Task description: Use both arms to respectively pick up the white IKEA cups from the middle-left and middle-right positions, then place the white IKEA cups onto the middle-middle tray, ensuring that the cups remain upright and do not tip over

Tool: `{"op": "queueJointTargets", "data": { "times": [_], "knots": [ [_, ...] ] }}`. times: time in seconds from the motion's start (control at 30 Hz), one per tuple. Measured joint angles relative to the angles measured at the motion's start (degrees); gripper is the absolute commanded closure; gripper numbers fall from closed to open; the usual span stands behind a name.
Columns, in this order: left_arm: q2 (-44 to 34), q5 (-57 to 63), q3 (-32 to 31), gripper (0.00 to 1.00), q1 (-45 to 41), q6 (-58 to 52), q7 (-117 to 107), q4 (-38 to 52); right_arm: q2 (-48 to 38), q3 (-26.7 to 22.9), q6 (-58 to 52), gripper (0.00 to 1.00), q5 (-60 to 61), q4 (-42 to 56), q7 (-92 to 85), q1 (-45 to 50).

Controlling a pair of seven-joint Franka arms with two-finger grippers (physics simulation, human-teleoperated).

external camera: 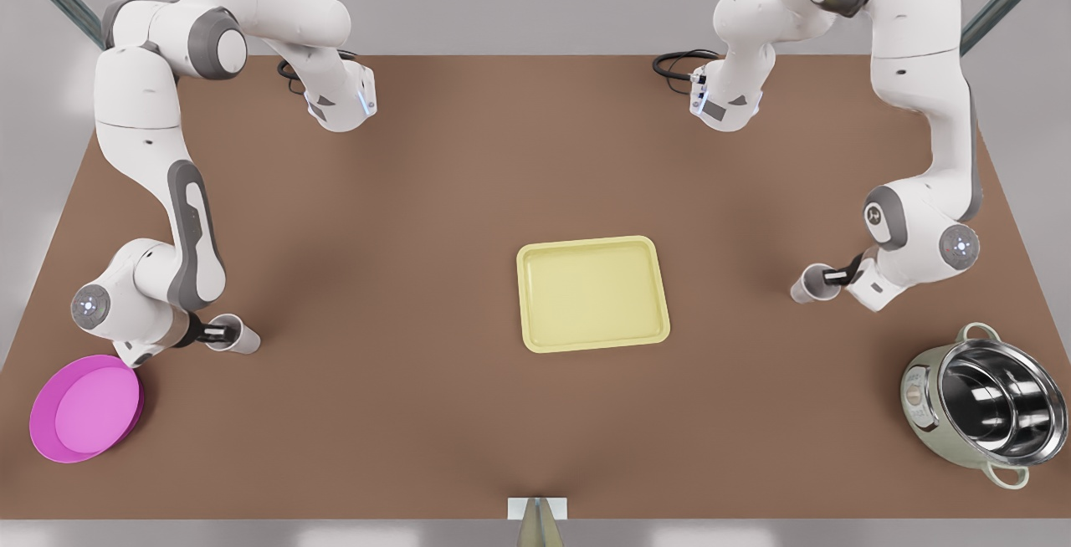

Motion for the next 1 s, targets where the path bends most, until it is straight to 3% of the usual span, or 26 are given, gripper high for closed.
{"op": "queueJointTargets", "data": {
  "times": [0.07, 0.2, 0.27, 0.4, 0.53, 0.7, 0.73, 0.83, 0.87, 1.0],
  "knots": [
    [0.4, -0.3, -2.3, 0.79, -1.7, -3.7, -0.3, 6.8, 0.0, 0.0, 0.2, 0.59, 0.1, 0.1, -0.4, 0.0],
    [5.1, -0.6, -16.4, 0.79, -3.0, -9.2, -4.7, 15.6, 0.0, -0.1, 0.4, 0.77, 0.1, 0.4, -1.2, 0.1],
    [9.4, -0.4, -20.2, 0.79, -6.2, -10.7, -8.1, 19.9, -0.2, 0.0, 0.4, 0.79, 0.2, 0.7, -1.7, 0.1],
    [13.5, -0.4, -21.7, 0.79, -10.0, -10.3, -14.7, 21.4, -1.9, 0.6, -0.6, 0.79, 0.5, 1.0, -2.6, 0.1],
    [15.5, -0.5, -23.7, 0.79, -10.5, -8.6, -20.5, 21.5, -4.3, 6.3, -3.6, 0.79, 3.0, 1.1, -3.3, 0.3],
    [17.8, -0.5, -24.5, 0.79, -10.5, -6.0, -26.5, 21.5, -5.5, 10.0, -5.9, 0.79, 5.1, 1.7, -1.3, 10.0],
    [18.2, -0.6, -24.5, 0.71, -10.5, -5.5, -27.4, 21.5, -5.4, 10.1, -6.1, 0.79, 5.2, 2.3, -0.4, 12.4],
    [18.6, -1.5, -24.6, 0.16, -10.5, -4.4, -29.5, 21.4, -4.7, 10.1, -6.1, 0.79, 5.5, 4.4, 3.7, 20.4],
    [18.6, -2.2, -24.6, 0.04, -10.6, -4.1, -29.8, 21.4, -4.5, 10.1, -5.7, 0.79, 5.5, 4.9, 5.5, 23.4],
    [17.5, -3.0, -24.9, 0.0, -10.3, -4.2, -31.3, 21.5, -2.3, 9.6, -3.8, 0.79, 4.4, 8.9, 15.2, 35.4]
  ]
}}
